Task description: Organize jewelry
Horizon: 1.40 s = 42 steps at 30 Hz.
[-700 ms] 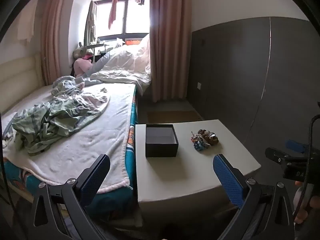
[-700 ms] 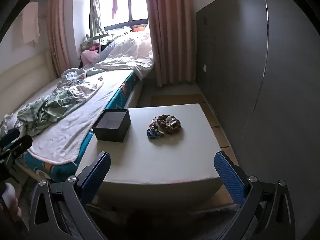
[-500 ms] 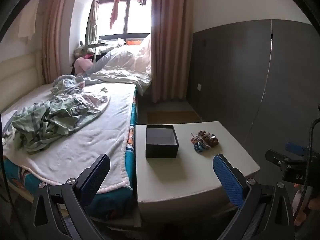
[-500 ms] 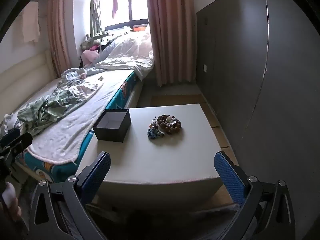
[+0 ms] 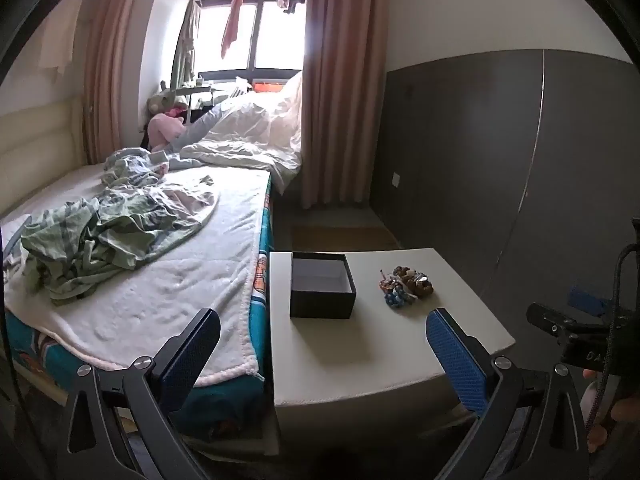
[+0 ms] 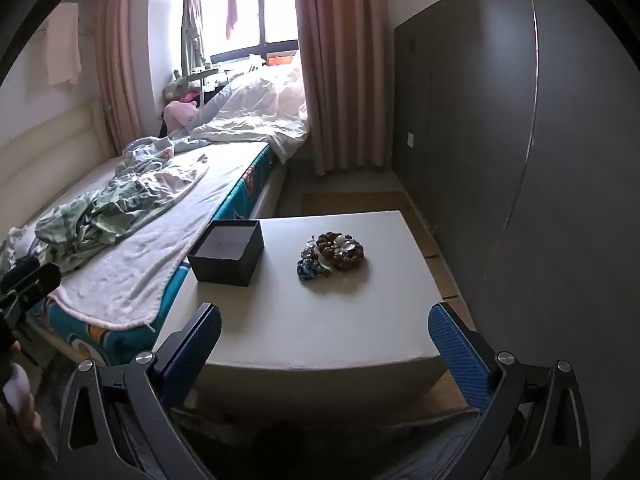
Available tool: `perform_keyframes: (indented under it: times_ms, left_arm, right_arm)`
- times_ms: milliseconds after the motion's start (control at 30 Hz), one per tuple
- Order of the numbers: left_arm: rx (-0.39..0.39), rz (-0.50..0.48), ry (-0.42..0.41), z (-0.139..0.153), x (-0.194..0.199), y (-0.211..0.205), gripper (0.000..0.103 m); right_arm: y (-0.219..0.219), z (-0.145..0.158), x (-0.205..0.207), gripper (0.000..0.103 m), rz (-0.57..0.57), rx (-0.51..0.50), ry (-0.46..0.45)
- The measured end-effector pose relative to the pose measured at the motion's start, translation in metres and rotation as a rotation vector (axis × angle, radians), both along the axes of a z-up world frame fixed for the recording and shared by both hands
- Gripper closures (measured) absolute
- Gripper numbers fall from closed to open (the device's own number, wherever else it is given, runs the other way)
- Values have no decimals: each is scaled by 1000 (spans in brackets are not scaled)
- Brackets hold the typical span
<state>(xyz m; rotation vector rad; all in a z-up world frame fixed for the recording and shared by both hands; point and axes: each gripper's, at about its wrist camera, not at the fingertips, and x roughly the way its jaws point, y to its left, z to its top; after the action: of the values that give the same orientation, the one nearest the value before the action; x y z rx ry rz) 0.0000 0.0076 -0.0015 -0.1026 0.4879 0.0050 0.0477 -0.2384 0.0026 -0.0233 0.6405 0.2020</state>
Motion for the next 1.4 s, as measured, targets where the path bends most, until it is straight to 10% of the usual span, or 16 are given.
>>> perform_keyframes:
  times_ms: [1400]
  left_arm:
    - [14, -10, -26, 11, -9, 1, 0]
  right_arm:
    - [0, 2, -4, 0, 3, 26, -9]
